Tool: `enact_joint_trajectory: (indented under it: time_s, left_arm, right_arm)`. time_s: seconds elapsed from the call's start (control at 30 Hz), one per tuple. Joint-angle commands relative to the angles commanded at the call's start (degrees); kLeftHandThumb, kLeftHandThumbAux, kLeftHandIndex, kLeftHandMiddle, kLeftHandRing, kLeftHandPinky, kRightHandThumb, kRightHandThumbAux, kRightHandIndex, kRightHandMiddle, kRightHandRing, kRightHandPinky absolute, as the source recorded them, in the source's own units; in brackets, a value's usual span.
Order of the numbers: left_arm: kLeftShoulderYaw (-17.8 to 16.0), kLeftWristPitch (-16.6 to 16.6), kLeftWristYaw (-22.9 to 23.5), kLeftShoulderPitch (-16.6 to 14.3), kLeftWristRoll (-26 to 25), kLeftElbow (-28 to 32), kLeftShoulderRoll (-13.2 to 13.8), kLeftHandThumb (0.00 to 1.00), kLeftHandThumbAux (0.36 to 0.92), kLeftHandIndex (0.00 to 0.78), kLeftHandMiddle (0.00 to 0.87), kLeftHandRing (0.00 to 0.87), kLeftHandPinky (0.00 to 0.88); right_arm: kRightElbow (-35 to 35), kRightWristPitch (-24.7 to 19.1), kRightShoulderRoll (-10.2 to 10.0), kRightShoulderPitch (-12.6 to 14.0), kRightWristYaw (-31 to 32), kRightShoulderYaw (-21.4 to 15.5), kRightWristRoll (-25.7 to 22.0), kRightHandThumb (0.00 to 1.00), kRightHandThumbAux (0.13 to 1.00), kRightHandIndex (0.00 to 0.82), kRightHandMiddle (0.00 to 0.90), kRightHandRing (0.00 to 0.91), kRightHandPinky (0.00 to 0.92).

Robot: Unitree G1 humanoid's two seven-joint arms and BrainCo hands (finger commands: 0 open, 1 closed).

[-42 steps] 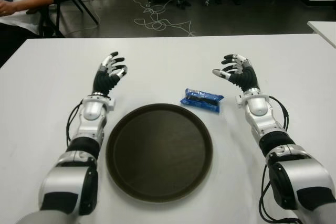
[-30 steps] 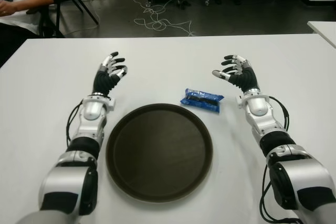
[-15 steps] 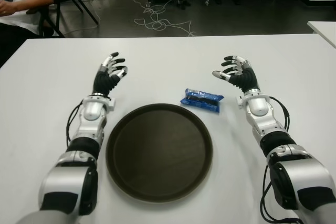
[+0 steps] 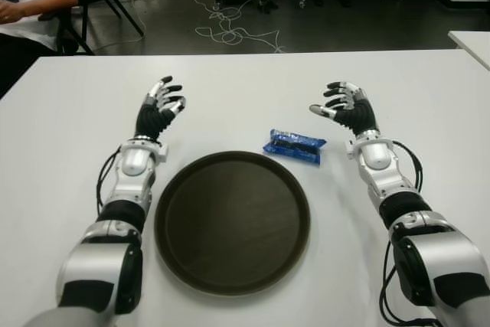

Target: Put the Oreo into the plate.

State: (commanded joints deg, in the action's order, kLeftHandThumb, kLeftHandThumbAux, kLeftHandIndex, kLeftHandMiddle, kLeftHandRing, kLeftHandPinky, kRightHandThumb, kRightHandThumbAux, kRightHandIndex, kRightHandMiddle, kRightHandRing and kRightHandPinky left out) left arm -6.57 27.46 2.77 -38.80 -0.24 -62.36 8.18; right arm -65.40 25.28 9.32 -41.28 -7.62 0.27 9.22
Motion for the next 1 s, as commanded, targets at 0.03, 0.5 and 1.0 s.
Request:
enact_joint_trajectory:
  time_s: [0.03, 0.5, 1.0]
  left_arm:
    - [0.0, 0.0, 0.1, 0.0, 0.0, 0.0, 0.0, 0.421, 0.672, 0.122, 0.227, 0.245, 0.279]
    - [0.1, 0.3, 0.0, 0.3, 0.2, 0.3, 0.1, 0.423, 0.668, 0.118, 0.231, 0.250, 0.287]
    - [-0.1, -0.1, 0.3, 0.1, 0.2, -0.1, 0.4, 0.443, 0.665, 0.120, 0.227, 0.248, 0.286]
  right_arm:
    - [0.0, 0.1, 0.0, 0.0, 0.1, 0.0, 0.0, 0.002, 0.738, 0.308, 0.371, 0.397, 0.401]
    - [5.8, 4.5, 1.3, 2.6, -7.9, 5.2, 7.7, 0.000, 0.729, 0.234, 0.302, 0.320, 0.319]
    - [13.6, 11.1, 5.7, 5.5, -37.1, 18.0, 32.5, 0.000, 0.799, 0.188, 0.245, 0.266, 0.299]
